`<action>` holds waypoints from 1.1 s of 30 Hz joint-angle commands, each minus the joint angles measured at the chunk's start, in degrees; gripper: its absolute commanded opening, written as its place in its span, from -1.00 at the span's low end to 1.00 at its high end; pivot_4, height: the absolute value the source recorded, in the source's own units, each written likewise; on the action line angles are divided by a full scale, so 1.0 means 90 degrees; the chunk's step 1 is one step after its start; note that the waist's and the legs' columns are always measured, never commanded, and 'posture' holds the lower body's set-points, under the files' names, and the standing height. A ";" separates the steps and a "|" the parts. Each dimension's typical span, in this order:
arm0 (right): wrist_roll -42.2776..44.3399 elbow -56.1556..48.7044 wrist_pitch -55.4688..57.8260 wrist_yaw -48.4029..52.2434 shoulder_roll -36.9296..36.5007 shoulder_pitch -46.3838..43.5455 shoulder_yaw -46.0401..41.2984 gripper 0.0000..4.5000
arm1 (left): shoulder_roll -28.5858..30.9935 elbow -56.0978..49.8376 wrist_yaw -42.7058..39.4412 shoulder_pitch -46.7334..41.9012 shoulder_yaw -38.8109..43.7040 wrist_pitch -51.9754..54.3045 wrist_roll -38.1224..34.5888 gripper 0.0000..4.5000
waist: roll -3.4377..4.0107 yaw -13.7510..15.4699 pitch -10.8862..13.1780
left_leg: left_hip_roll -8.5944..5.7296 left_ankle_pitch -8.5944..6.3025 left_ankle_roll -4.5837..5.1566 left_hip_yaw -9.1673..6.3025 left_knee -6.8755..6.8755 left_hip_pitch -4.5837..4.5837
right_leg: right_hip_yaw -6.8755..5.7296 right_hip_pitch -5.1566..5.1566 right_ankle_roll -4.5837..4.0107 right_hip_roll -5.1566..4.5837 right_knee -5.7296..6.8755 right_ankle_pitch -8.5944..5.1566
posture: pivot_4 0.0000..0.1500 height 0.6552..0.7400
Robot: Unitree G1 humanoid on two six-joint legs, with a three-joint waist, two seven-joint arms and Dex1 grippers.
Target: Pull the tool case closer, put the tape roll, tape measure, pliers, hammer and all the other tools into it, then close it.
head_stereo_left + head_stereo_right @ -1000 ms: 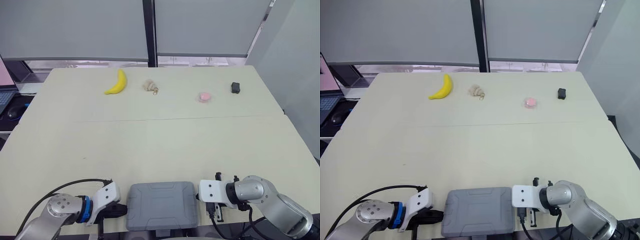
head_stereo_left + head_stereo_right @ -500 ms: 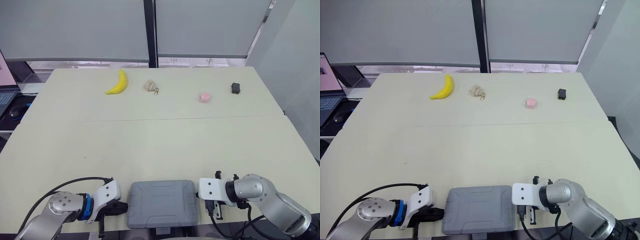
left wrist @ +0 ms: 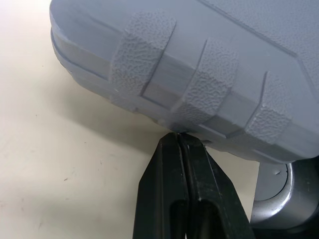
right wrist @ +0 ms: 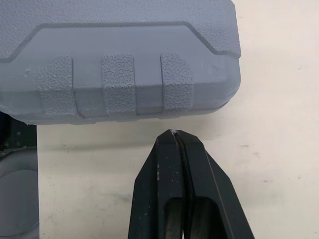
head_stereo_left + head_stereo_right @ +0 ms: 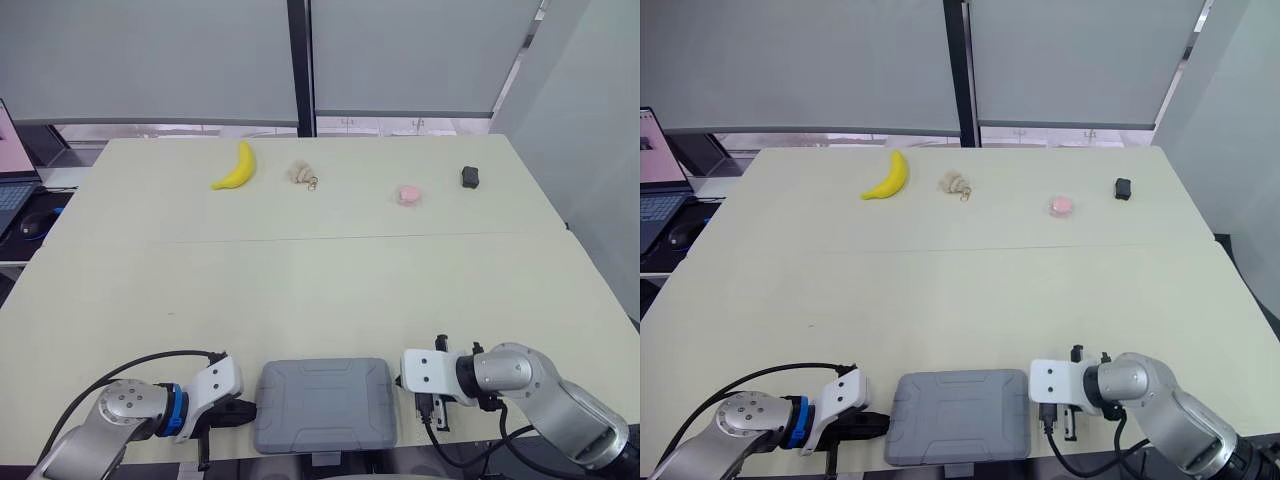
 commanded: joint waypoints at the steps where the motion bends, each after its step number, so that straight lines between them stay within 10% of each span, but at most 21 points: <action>1: -0.0040 -0.0029 -0.0104 0.0005 0.0120 -0.0129 -0.0017 -0.99 | -0.0041 -0.0291 -0.0054 -0.0008 -0.0045 0.0009 -0.0130 -1.00 | 0.0000 -0.0001 0.0000 | 0.0000 0.0000 0.0000 0.0001 0.0000 0.0000 | 0.0001 0.0000 0.0000 0.0000 0.0000 0.0000 | 1.00 0.70; 33: -0.0101 0.0319 -0.0276 0.0005 0.0511 -0.0365 -0.0074 -0.99 | -0.0007 -0.0587 -0.0141 -0.0178 -0.0135 0.0459 -0.0170 -1.00 | 0.0000 -0.0001 0.0000 | 0.0003 0.0000 0.0000 0.0001 0.0001 0.0001 | 0.0002 -0.0001 0.0000 0.0000 0.0001 0.0000 | 1.00 0.70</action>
